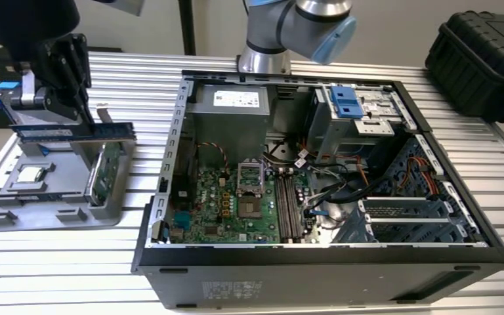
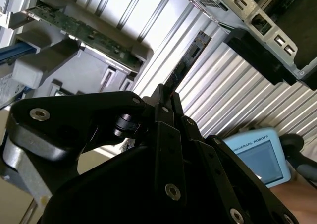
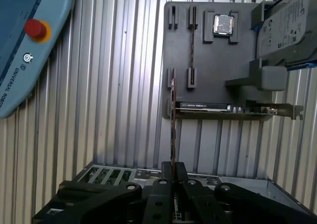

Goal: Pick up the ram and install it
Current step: 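Pick up the ram and move it above insertion slot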

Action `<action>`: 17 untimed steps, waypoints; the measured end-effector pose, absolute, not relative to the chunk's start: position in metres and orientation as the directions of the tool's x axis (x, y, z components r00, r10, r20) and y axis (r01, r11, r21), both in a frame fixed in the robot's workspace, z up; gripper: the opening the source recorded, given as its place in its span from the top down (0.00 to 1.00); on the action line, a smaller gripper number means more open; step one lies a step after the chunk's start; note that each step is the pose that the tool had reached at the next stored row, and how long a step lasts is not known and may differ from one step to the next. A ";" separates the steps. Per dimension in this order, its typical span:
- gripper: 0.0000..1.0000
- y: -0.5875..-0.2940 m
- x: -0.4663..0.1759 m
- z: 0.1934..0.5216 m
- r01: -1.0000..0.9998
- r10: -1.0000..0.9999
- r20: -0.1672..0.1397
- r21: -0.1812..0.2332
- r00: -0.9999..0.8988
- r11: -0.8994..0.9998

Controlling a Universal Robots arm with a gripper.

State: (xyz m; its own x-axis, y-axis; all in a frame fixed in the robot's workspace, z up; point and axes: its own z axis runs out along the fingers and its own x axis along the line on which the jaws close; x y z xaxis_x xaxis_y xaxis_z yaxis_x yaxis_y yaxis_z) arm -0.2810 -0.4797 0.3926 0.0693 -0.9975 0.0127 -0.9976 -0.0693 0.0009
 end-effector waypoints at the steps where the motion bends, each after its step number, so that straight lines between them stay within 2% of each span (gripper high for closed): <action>1: 1.00 -0.480 -0.280 0.393 -0.998 -0.998 0.013 0.001 0.069 -0.069; 17: 1.00 -0.480 -0.268 0.393 -0.998 -0.998 0.013 0.001 0.069 -0.069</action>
State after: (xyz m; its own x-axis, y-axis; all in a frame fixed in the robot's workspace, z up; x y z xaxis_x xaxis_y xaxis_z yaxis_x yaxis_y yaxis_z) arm -0.2676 -0.4797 0.3926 0.0693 -0.9975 0.0127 -0.9976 -0.0693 0.0009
